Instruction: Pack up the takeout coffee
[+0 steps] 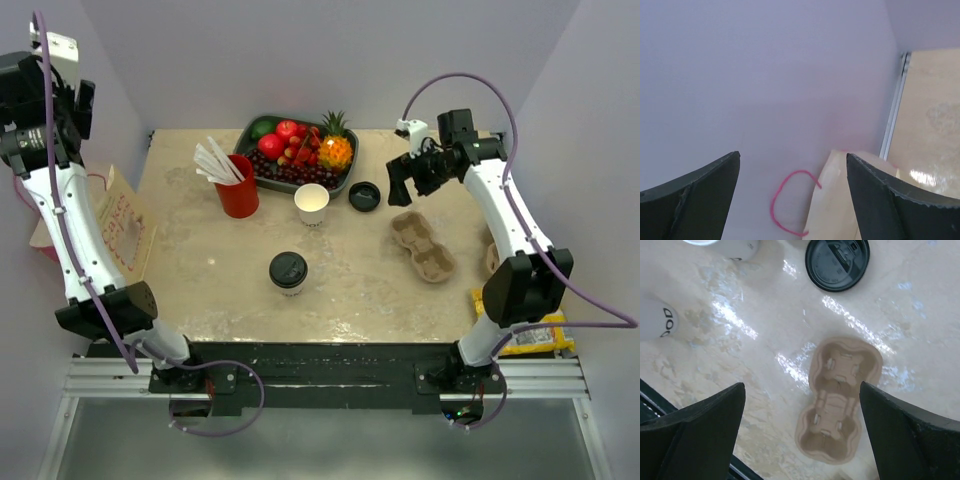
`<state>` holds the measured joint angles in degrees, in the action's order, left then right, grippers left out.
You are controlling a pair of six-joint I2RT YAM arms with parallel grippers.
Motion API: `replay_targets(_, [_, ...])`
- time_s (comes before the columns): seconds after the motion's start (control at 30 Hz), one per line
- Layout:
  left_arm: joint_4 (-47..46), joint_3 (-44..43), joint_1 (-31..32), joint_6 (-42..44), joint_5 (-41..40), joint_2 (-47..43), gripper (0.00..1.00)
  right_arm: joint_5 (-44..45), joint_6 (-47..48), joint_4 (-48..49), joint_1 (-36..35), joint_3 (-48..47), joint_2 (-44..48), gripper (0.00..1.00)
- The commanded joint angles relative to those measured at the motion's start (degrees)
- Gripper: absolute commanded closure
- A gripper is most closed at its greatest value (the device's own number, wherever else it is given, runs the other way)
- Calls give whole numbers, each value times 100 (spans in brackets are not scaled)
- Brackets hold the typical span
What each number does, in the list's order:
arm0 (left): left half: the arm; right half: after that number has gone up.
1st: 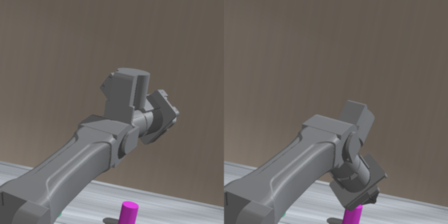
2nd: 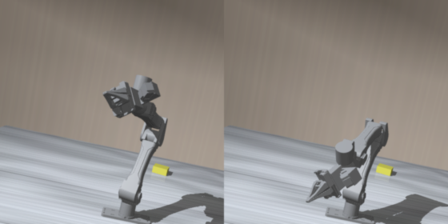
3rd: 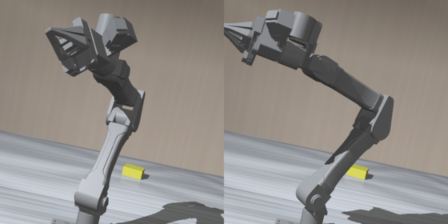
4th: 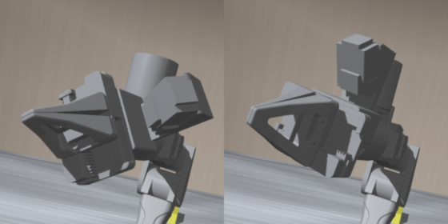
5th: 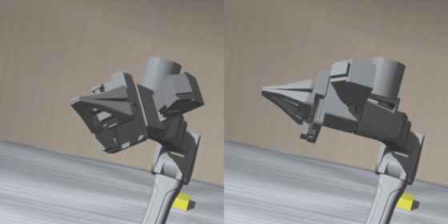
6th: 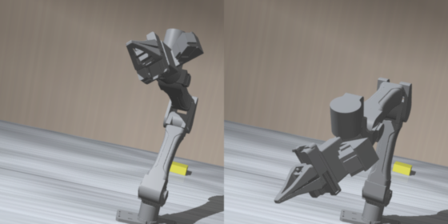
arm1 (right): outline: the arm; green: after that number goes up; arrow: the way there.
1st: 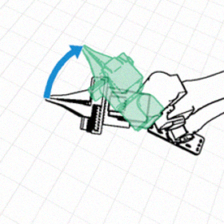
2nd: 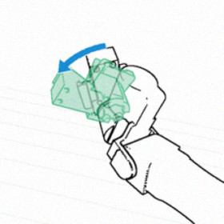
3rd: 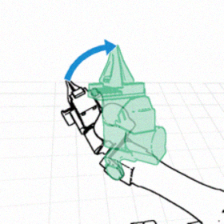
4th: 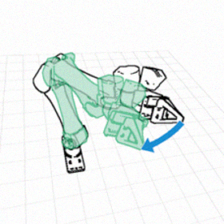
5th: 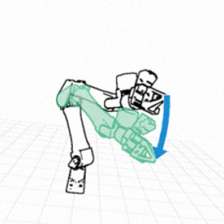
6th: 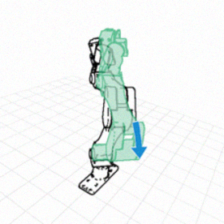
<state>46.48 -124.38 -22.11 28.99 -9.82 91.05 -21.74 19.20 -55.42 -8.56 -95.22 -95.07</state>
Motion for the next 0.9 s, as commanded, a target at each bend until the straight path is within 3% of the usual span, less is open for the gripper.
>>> replay_targets(0.0, [759, -123, -22, 299, -651, -7, 10, -639, -285, -31, 21, -155, -469, 1])
replay_targets(0.13, [555, 352, -136, 528, -1283, -70, 12, -709, -391, 14, 12, -120, -539, 1])
replay_targets(0.37, [985, -25, -285, 502, -1601, 378, 20, -823, -408, 40, 3, -85, -618, 1])
replay_targets(0.87, [1434, -377, -285, 432, -2304, 1170, 26, -867, -488, 198, -41, 179, -592, 1])
